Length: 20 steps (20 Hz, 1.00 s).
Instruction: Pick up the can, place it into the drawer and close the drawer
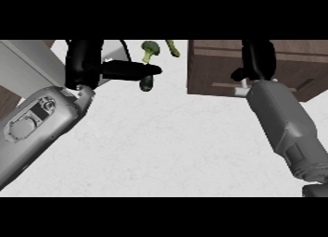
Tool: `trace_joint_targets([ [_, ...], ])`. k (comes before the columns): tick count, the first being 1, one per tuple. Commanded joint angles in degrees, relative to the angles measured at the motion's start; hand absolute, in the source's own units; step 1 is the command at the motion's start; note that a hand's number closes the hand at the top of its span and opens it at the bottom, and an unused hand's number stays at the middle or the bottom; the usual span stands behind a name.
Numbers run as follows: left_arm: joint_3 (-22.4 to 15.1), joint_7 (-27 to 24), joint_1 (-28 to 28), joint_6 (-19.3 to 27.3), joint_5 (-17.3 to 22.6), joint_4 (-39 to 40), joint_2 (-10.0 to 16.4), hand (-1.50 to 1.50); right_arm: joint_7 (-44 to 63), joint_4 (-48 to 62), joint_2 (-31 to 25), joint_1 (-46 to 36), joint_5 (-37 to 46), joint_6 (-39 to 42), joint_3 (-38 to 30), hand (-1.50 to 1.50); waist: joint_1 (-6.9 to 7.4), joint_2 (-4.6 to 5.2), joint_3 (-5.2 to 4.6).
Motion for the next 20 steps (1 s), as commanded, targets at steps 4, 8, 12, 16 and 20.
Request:
trace_joint_targets([
  [4,1.4,-0.2,1.8,-0.8,-0.5,-1.9,0.5,-1.5,-0.3,6.1,-0.2,-6.8,-1.2,-0.5,-2.5,-1.5,1.23,0.95,0.12],
  [8,0.1,0.4,3.5,1.1,-2.5,-3.9,0.2,-1.5,-3.1,7.5,-0.4,-9.4,-2.4,3.2,-3.3,-1.5,0.96,0.57,0.14],
  [12,1.2,-1.2,4.1,-0.6,-1.9,-2.3,-0.1,-1.5,-10.0,4.4,3.2,-9.3,-9.3,1.8,-8.5,-1.5,0.27,0.85,0.27],
  [16,1.8,-3.2,6.5,-1.3,-1.8,-3.3,0.0,-1.5,-14.7,3.5,2.7,-10.7,-15.4,5.6,-13.5,-1.5,0.28,0.7,0.25],
  [20,1.7,-1.4,6.5,-0.5,-2.3,-4.0,-0.1,-1.5,-18.9,3.0,5.3,-9.9,-20.0,6.5,-17.2,-1.5,-0.46,0.21,0.26],
])
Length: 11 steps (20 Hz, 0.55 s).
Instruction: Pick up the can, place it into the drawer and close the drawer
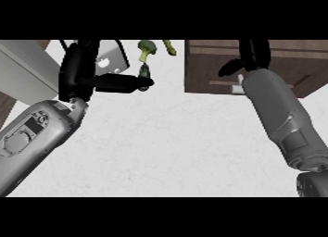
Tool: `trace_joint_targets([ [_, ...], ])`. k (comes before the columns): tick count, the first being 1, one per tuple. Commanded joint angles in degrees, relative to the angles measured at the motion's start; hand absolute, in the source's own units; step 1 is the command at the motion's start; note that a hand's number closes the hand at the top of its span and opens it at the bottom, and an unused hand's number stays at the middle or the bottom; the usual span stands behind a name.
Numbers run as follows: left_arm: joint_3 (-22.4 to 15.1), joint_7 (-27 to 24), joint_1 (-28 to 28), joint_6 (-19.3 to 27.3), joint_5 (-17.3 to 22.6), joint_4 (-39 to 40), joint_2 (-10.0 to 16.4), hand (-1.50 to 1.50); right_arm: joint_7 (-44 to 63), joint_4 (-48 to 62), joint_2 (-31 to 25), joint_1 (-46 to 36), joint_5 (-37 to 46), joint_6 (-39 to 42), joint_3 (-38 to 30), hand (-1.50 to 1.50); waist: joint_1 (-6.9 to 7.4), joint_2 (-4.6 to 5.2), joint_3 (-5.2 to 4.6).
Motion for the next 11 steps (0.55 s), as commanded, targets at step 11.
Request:
trace_joint_targets([
  [11,2.6,-1.7,5.2,-0.9,-1.6,-1.3,0.7,-1.5,-10.6,-2.0,5.7,-3.4,-20.1,8.0,-15.5,-1.5,-0.45,-0.6,-0.19],
])
